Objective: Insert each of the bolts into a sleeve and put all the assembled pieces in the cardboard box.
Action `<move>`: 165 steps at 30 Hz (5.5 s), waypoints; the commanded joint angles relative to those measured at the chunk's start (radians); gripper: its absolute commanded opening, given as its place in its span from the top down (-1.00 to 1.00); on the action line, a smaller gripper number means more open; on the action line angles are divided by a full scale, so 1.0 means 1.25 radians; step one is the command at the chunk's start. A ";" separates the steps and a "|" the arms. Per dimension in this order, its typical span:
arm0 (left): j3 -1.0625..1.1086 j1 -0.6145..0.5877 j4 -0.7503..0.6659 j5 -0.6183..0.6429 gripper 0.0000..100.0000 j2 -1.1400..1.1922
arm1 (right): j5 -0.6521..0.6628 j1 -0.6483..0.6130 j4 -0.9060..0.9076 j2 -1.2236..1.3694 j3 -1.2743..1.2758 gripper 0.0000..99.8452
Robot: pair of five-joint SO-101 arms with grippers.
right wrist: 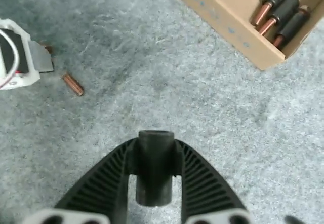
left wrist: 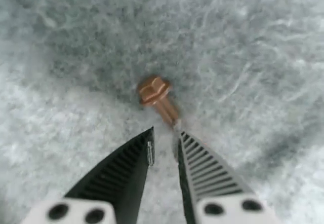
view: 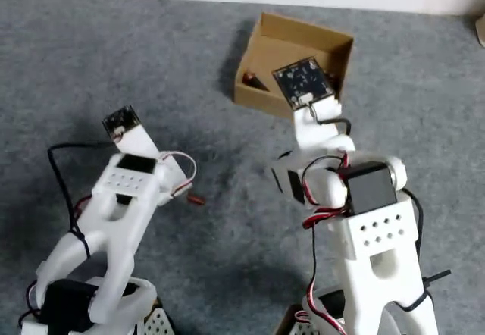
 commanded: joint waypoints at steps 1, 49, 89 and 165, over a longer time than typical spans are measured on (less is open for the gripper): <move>0.036 -0.004 -0.093 0.001 0.82 -0.001 | 0.011 0.012 -0.026 -0.017 -0.004 0.99; 0.036 -0.039 -0.207 -0.395 0.99 -0.462 | 0.012 0.053 -0.176 -0.412 0.266 0.99; 0.262 0.531 -0.306 -0.145 0.99 -1.137 | -0.017 -0.136 -0.611 -0.934 0.888 0.99; 0.368 0.478 -0.276 -0.162 0.71 -1.136 | 0.086 -0.223 -0.708 -0.934 0.859 0.99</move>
